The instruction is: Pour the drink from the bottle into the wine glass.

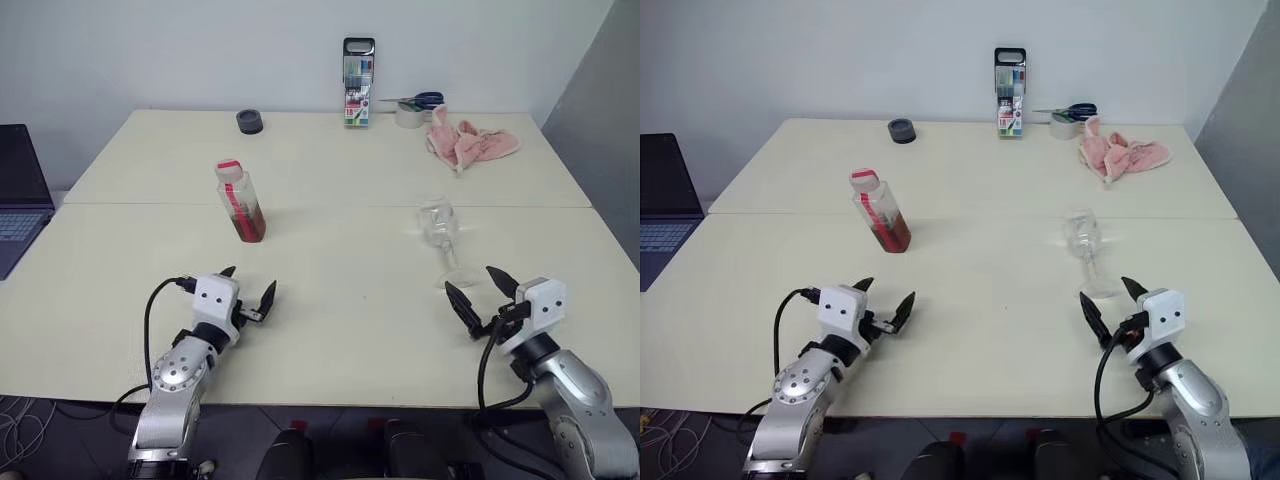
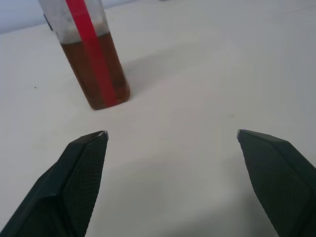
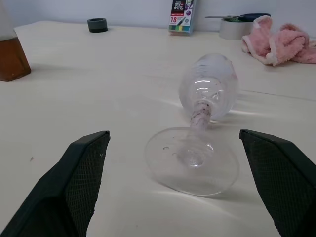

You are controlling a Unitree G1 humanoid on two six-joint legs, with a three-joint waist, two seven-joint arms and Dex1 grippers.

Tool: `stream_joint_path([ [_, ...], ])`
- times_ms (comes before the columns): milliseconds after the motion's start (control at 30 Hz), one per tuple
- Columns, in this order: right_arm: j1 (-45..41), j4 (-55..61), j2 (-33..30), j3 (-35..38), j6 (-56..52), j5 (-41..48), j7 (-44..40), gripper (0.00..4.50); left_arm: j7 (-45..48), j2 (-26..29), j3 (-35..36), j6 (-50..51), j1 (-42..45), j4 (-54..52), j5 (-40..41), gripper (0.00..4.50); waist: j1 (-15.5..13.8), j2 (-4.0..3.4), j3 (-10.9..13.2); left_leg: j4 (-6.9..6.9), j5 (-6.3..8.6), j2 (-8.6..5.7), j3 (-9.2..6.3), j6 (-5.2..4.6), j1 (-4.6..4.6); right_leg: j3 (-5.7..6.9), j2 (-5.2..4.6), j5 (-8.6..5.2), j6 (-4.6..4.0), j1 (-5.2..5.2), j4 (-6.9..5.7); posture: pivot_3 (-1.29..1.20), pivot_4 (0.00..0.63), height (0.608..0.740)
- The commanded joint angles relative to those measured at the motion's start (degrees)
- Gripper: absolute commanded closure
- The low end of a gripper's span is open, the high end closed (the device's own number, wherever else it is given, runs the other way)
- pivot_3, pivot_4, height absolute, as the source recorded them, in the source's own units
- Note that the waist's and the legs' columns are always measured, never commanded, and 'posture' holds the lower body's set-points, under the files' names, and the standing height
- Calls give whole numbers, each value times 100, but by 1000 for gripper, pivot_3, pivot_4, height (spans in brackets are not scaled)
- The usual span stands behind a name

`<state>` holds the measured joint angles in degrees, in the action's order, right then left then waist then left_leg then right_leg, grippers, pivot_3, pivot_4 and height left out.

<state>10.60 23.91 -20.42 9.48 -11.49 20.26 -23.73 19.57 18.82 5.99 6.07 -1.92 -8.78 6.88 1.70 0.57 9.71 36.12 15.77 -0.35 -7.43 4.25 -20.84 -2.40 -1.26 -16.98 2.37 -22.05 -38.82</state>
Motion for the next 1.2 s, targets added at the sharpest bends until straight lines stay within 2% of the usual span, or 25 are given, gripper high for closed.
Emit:
stream_joint_path([
  [33, -57, -5, 8, 35, 193, -20, -67, 0, 58, 67, 147, -83, 56, -252, 138, 22, 0, 0, 0, 0, 0, 0, 1, 0, 0, -1, 0, 0, 0, 0, 0, 0, 150, 740],
  [467, -65, -110, 61, -32, 273, -76, -165, 0, 85, 105, 297, 48, 153, -250, 248, 22, 0, 0, 0, 0, 0, 0, 0, 0, 0, -1, 0, 2, -3, 0, 0, 0, 150, 740],
  [867, -114, -101, 83, -89, 299, -138, -151, 0, 592, 291, 392, -369, 204, -180, 497, 22, 1, 0, 0, 0, 0, 0, 2, 0, 0, 0, 0, 14, -25, 0, 0, 0, 150, 740],
  [1200, -139, -10, -27, -203, 279, -163, -242, 0, 639, 360, 410, -425, 274, -124, 442, 22, 1, 0, 0, 0, 0, 0, 1, 0, 0, 0, 0, 14, -25, 0, 0, 0, 150, 740],
])
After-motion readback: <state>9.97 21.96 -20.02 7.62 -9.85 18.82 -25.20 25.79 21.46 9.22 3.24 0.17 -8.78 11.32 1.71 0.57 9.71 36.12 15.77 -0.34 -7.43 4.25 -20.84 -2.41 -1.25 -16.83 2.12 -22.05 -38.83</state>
